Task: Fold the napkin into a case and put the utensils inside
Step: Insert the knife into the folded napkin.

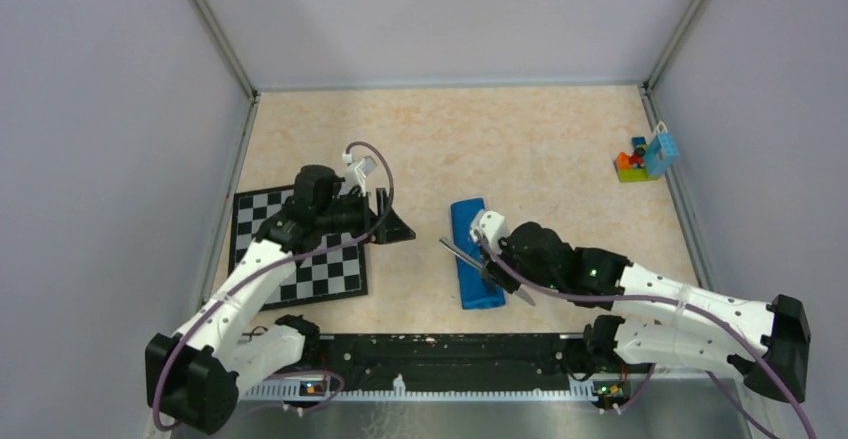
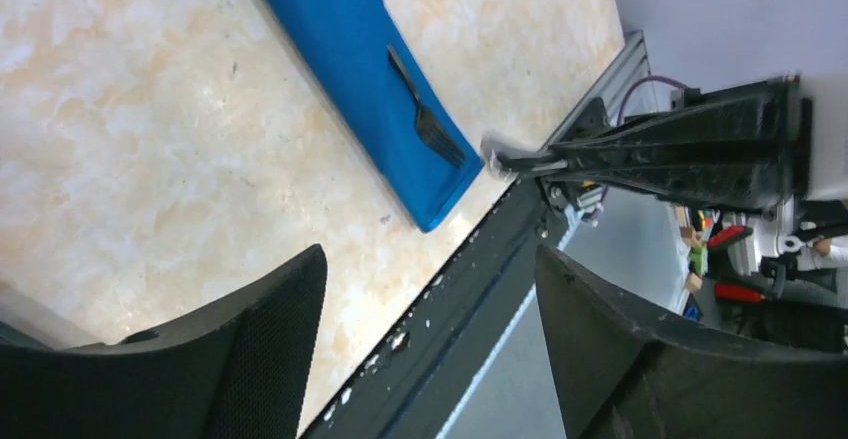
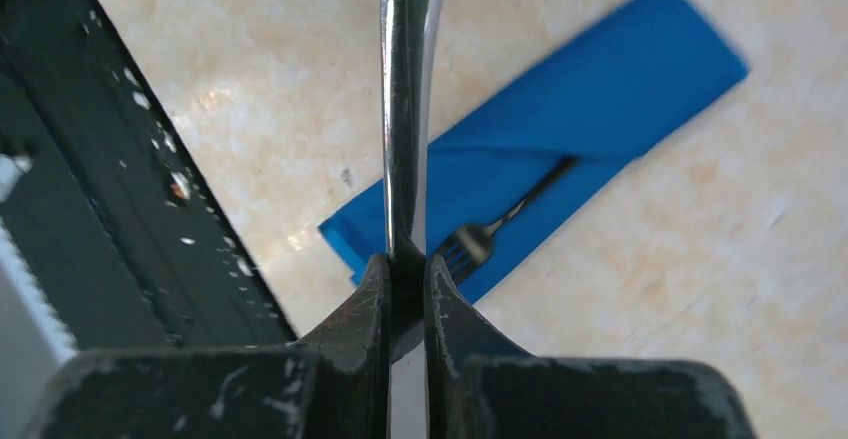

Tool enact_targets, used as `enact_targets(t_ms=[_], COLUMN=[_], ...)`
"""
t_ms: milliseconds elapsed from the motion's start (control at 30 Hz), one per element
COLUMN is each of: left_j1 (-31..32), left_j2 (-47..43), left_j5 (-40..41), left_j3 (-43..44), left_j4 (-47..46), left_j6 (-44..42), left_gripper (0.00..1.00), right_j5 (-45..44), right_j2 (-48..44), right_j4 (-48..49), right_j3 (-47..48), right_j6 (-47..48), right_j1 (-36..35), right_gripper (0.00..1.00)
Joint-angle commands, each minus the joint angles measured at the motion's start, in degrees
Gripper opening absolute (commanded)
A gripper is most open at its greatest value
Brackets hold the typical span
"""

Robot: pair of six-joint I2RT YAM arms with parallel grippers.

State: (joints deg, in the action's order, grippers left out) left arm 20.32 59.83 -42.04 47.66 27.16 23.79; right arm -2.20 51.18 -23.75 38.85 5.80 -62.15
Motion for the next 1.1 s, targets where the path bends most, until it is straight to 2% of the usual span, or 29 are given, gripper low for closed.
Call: enact_targets(t_ms=[0,67,167,300,467,600,767,900,1067], left_j1=[0.5,2.9,10.9,21.3,27.9,32.6,34.7,35.7,35.8], left_j2=[-6.1,-8.4,-10.5,-8.6,1.9,8.0,14.2,18.6,23.0], left_j5=[1.2,1.5,10.7,19.0,20.6,24.2,25.5,25.7,25.3], left_j3=[-13.6,-20.6,-24.3,-27.1,-30.0,-29.9,-29.5,-27.6,-26.5], left_j4=[-22.8,-32.6,-37.2,-43.7,-55.4,-60.4,-66.0,-65.7,-64.7], left_j6=[17.3,23.3,26.5,29.4,33.3,34.5,36.3,37.4,38.3], left_gripper=[0.75,0.65,0.52,0.39,0.23,0.1,0.05,0.0,0.0], right_j5=[-6.6,-6.0,-5.2,-10.0,-16.2,-20.5,-22.6,-23.7,-24.3], right_j2=[1.5,2.7,3.6,6.8,10.5,12.9,13.7,15.9,18.3], right_j4=[-8.4,-11.0,-13.4,-17.7,-18.6,-19.1,-16.1,-14.9,-13.5], right_j3=[4.2,4.1,2.5,2.8,3.2,2.9,1.9,2.7,3.9], right_j6=[-39.2,-50.0,-59.1,-64.9,-69.6,-70.7,-69.8,-68.7,-67.3], right_j1=[-0.4,-0.4,-1.0,-4.9,-9.8,-11.6,-11.8,-11.8,-11.8], right_gripper=[0.0,0.0,0.0,0.0,0.0,0.0,0.0,0.0,0.0])
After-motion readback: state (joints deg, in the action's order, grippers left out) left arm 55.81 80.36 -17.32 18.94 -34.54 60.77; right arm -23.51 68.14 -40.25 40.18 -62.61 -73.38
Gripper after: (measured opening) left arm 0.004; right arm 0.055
